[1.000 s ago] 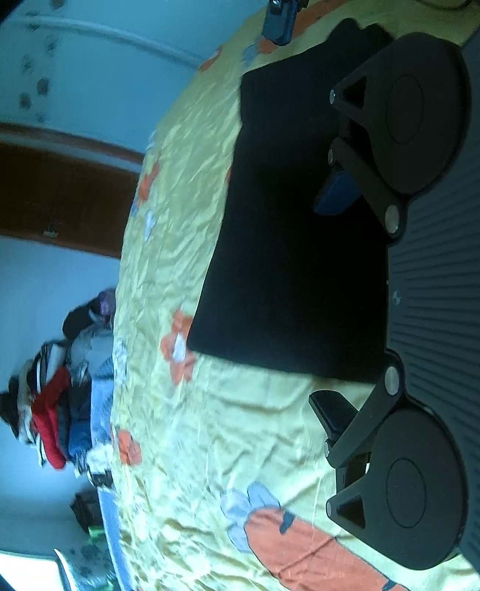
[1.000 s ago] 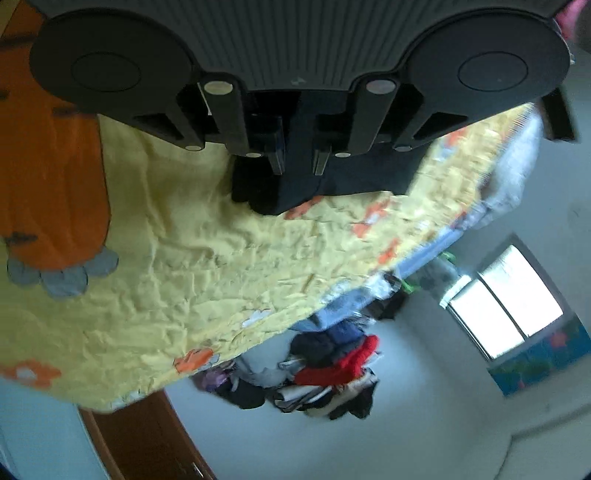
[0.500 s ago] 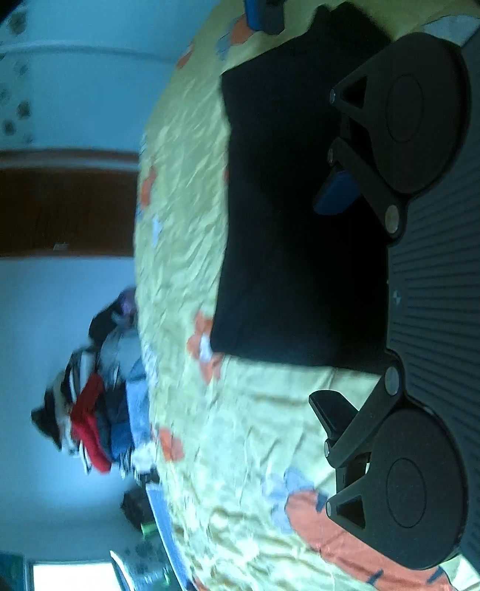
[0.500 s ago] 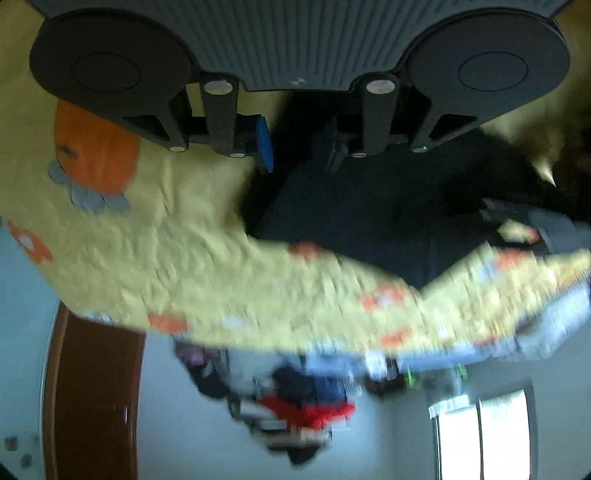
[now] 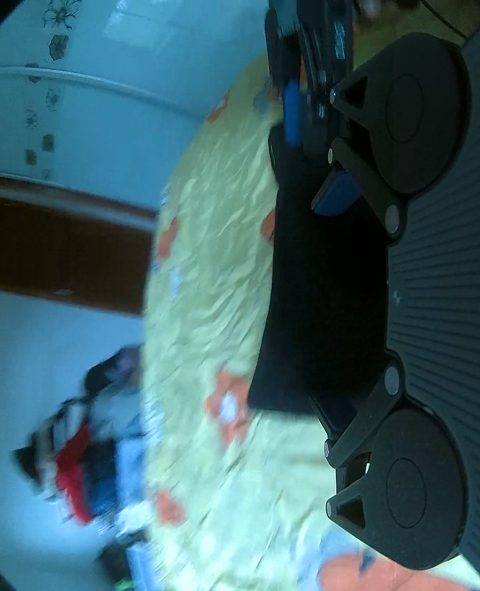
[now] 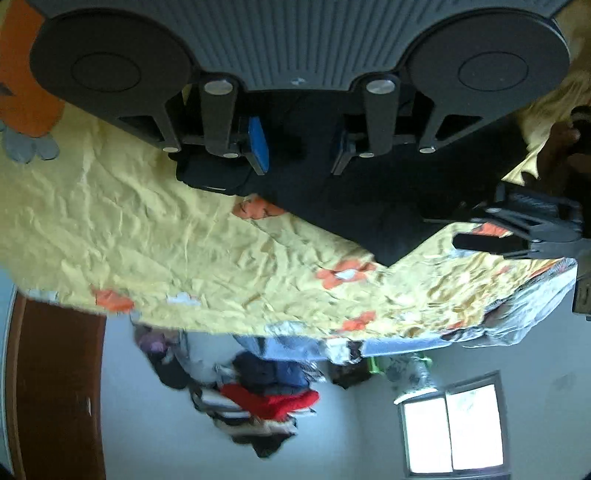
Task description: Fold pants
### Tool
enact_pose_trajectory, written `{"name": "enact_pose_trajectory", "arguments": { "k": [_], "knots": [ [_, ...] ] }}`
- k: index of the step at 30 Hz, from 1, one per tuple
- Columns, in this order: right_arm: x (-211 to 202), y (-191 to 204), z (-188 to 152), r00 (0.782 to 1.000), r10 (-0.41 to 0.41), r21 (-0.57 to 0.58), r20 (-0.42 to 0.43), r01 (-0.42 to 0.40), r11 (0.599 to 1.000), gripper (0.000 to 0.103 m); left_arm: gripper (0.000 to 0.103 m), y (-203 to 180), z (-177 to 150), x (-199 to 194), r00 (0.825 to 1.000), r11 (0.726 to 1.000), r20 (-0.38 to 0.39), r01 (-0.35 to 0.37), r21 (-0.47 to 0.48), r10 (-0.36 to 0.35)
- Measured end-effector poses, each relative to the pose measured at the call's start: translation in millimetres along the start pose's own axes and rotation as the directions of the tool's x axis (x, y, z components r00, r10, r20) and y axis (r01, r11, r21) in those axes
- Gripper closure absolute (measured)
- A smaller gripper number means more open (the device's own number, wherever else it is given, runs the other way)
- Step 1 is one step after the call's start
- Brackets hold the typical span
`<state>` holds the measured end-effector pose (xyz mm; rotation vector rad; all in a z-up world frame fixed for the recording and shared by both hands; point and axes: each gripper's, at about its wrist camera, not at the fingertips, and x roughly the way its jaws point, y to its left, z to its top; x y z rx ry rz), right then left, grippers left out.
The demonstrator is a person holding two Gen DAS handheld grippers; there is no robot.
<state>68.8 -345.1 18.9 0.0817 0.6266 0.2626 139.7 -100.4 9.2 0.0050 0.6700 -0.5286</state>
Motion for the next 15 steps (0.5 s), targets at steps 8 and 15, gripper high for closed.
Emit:
{"name": "enact_pose_trajectory", "arguments": {
  "k": [8,15],
  "knots": [
    [39.7,-27.6,-5.7,0.999,-0.039,0.072,0.011,0.038,0.997,0.065,0.000,14.3,12.7,55.2,0.990,0.995,-0.096,-0.100,-0.009,0.098],
    [40.1,-26.4,-14.6,0.997,-0.039,0.062,0.061,0.035,0.997,0.065,0.000,5.3,-3.7,30.2,0.984,0.985,-0.053,-0.169,0.017,0.170]
  ]
}}
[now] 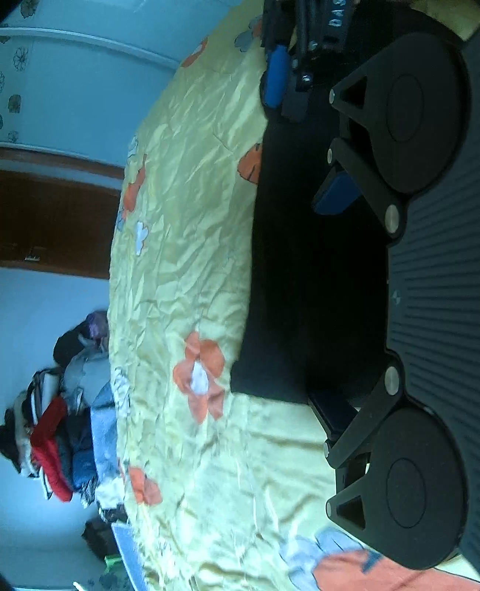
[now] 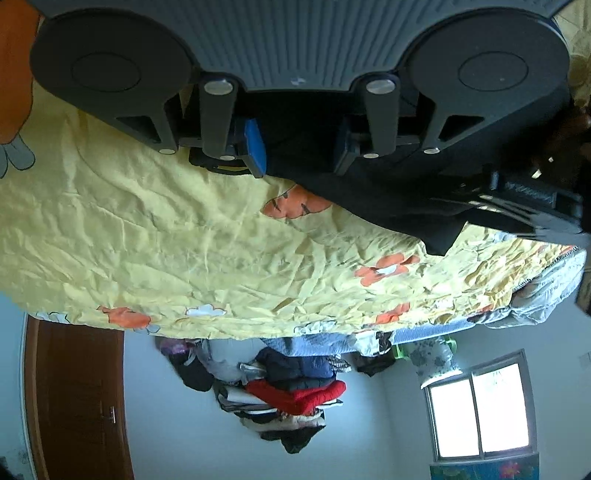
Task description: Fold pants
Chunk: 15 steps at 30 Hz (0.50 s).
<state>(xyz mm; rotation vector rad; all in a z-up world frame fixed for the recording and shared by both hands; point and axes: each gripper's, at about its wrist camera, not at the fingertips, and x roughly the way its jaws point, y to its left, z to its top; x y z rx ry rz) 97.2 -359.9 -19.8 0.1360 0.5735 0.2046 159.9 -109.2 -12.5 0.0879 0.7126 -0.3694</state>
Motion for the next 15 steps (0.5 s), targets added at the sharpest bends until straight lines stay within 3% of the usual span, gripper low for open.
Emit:
{"name": "enact_pose_trajectory", "arguments": {
  "k": [5,7,9,15],
  "knots": [
    [-0.1,4.7,-0.2,1.000,-0.010,-0.021,0.003,0.010,1.000,0.060,0.000,-2.1,-17.0,-9.4,0.999,0.999,0.020,-0.040,0.004,0.040],
    [0.0,7.5,-0.4,1.000,-0.012,-0.038,0.001,0.012,0.999,0.054,0.000,-2.1,-20.8,-11.1,0.998,0.999,0.033,-0.048,0.000,0.048],
    [1.3,10.8,-0.5,1.000,-0.001,-0.062,-0.005,0.001,0.998,0.040,0.000,-0.3,-23.9,-11.0,0.998,0.999,0.039,-0.049,-0.020,0.050],
    [2.2,25.2,-2.4,0.999,-0.051,-0.144,-0.006,0.049,0.988,0.035,0.000,-4.6,-27.6,-12.6,0.993,0.996,0.067,-0.093,-0.006,0.093]
  ]
}}
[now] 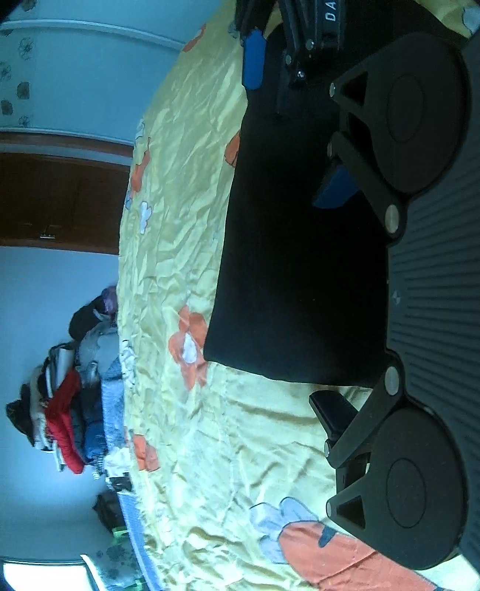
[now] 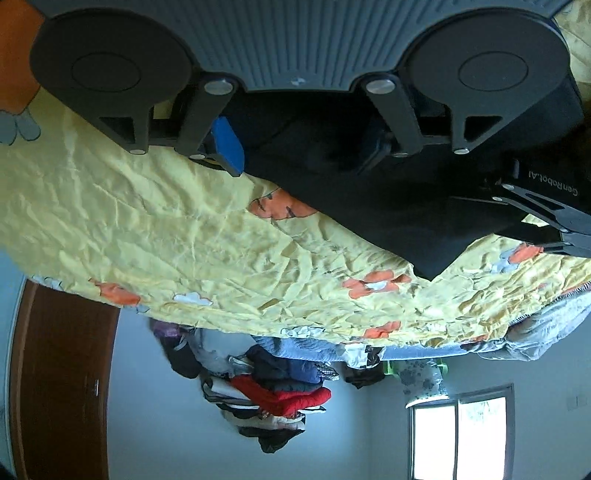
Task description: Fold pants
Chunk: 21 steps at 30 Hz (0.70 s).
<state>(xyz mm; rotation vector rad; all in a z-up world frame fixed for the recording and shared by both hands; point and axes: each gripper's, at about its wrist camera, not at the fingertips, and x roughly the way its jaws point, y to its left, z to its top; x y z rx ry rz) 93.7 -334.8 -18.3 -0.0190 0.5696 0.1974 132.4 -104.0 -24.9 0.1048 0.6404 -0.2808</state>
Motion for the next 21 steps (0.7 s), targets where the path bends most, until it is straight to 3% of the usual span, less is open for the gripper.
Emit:
{"name": "enact_pose_trajectory", "arguments": {
  "k": [2,6,11,16,21],
  "knots": [
    [-1.8,0.1,0.0,1.000,-0.010,0.005,-0.001,0.010,1.000,0.030,0.000,-3.5,-1.5,-1.7,1.000,1.000,0.018,-0.015,0.024,0.014],
    [-16.9,4.4,1.9,0.993,-0.120,0.077,-0.015,0.121,0.990,0.003,0.000,-5.1,-3.1,-2.7,0.999,0.999,0.030,-0.023,0.036,0.022],
    [-52.0,18.2,-7.9,0.990,-0.139,0.117,0.038,0.134,0.984,0.002,0.000,-3.9,-3.7,-2.5,0.999,0.999,0.031,-0.020,0.030,0.019],
    [-40.1,37.7,-24.2,0.974,-0.225,-0.055,-0.018,0.223,0.973,0.000,0.000,-4.2,-4.6,-3.0,0.999,0.999,0.036,-0.025,0.033,0.024],
    [-39.3,25.0,-28.5,0.984,-0.177,0.030,-0.023,0.177,0.984,0.000,0.000,-0.1,-5.2,-3.1,1.000,1.000,0.030,-0.008,0.007,0.007]
  ]
}}
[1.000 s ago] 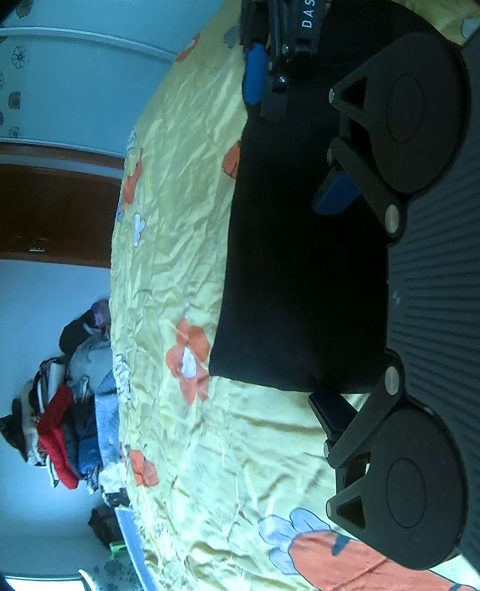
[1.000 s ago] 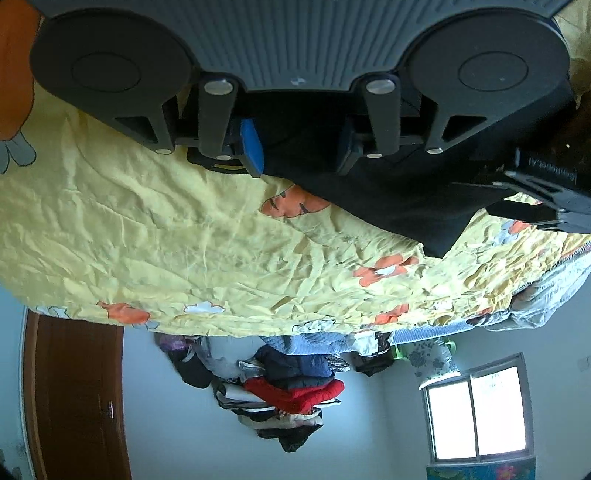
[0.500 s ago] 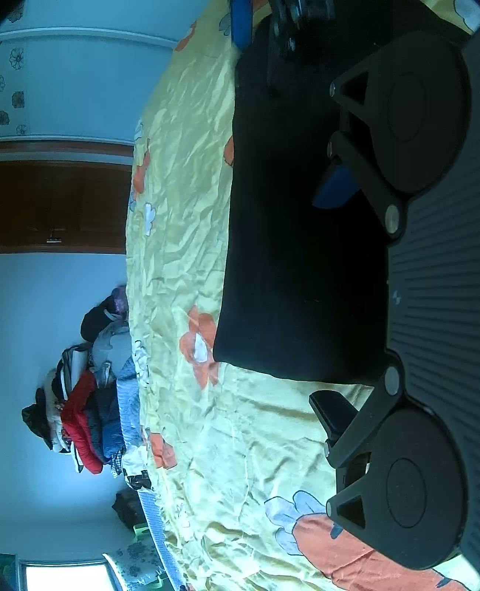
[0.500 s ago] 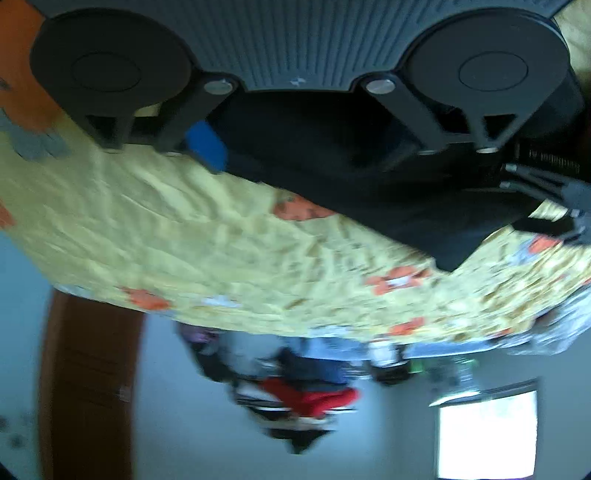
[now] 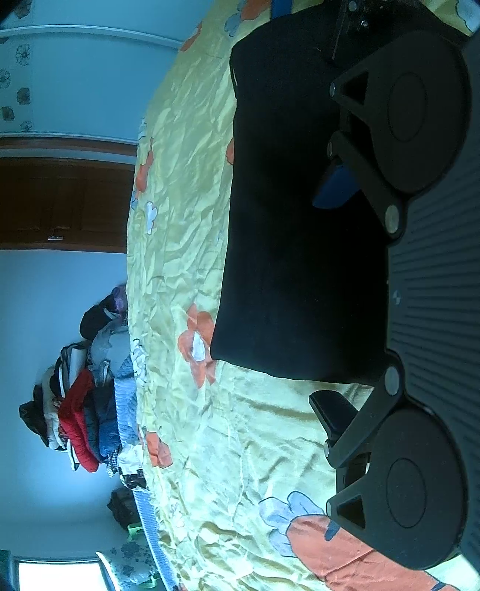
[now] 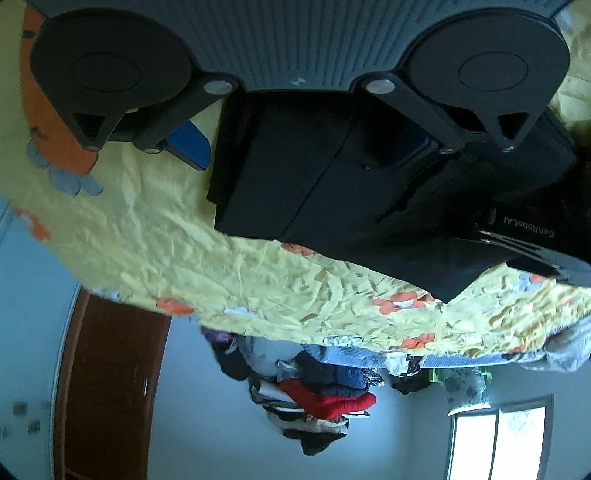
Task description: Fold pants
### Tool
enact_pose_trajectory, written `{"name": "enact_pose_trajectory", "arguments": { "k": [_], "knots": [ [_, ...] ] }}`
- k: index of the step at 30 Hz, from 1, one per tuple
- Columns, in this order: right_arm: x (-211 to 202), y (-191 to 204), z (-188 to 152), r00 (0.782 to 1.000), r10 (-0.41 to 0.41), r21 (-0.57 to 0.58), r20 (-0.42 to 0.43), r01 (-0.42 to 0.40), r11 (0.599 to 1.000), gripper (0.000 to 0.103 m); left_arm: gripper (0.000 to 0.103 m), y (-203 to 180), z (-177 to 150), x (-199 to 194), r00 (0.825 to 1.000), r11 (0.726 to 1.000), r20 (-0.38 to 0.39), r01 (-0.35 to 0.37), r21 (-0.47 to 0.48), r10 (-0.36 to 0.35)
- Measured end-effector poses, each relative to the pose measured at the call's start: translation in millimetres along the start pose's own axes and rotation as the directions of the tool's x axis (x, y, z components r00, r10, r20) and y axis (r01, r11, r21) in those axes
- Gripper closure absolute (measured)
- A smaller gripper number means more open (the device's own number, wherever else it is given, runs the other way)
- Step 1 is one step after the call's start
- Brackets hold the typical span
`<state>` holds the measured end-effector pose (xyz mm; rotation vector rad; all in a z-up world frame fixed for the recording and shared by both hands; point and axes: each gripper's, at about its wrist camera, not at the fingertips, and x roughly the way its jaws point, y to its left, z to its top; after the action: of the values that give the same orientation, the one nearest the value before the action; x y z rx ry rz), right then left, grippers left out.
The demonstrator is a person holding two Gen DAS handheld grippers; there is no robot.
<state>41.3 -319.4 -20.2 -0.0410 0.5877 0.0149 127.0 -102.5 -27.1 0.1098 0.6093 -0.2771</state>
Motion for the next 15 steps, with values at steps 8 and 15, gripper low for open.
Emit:
{"name": "enact_pose_trajectory", "arguments": {
  "k": [8,15],
  "knots": [
    [-0.8,3.6,-1.6,1.000,-0.016,0.013,-0.001,0.016,1.000,0.000,0.000,8.7,-10.4,-12.7,1.000,0.997,-0.015,-0.010,-0.072,0.009],
    [-2.6,3.8,-2.5,0.999,-0.033,0.060,-0.008,0.033,0.998,0.000,0.000,18.7,-25.7,-32.0,1.000,0.989,-0.022,-0.006,-0.148,0.003]
  ]
}}
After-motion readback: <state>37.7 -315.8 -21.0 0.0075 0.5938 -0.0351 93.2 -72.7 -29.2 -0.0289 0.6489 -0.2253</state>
